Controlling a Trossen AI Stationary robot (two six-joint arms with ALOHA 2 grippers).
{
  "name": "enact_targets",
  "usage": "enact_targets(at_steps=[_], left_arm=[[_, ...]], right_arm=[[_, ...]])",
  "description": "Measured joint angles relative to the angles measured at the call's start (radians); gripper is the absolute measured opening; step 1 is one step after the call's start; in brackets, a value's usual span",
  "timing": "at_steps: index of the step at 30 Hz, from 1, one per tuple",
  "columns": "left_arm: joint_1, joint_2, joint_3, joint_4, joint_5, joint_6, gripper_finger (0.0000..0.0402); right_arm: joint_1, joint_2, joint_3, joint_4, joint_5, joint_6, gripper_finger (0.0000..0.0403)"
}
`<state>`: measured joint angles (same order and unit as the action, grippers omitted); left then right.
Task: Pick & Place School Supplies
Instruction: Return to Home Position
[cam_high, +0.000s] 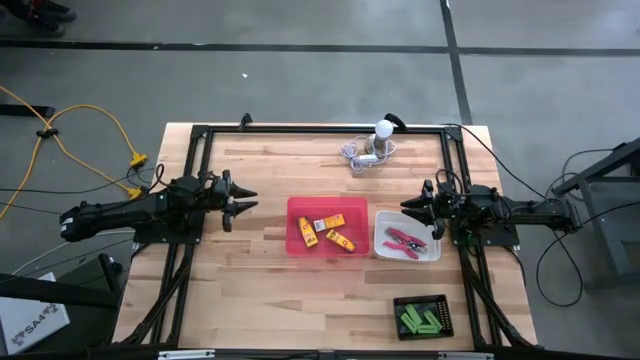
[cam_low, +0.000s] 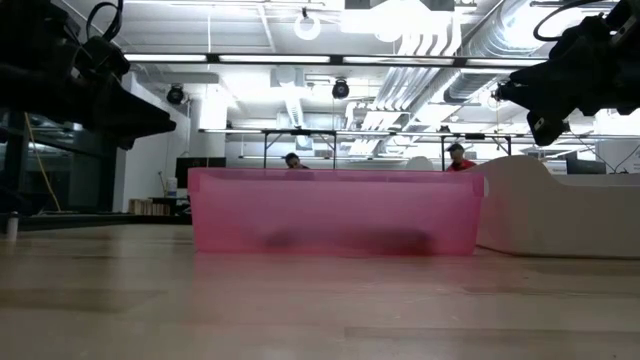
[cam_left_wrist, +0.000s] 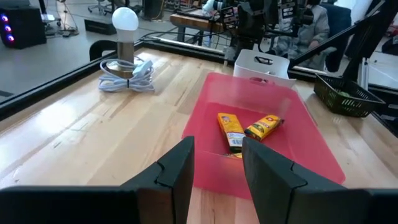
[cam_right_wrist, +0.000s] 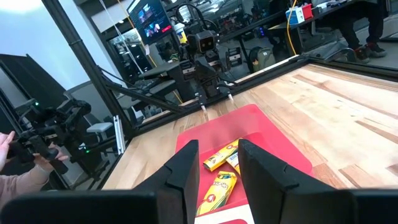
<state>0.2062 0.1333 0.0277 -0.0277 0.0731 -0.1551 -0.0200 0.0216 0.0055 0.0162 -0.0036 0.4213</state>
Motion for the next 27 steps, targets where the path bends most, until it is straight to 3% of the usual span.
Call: enact_targets(at_steps=[27], left_arm=[[0.000, 0.000, -0.002, 0.041, 0.008, 0.045, 0.0131]], right_arm=[[0.000, 0.000, 0.000, 0.000, 0.000, 0.000, 0.0101]])
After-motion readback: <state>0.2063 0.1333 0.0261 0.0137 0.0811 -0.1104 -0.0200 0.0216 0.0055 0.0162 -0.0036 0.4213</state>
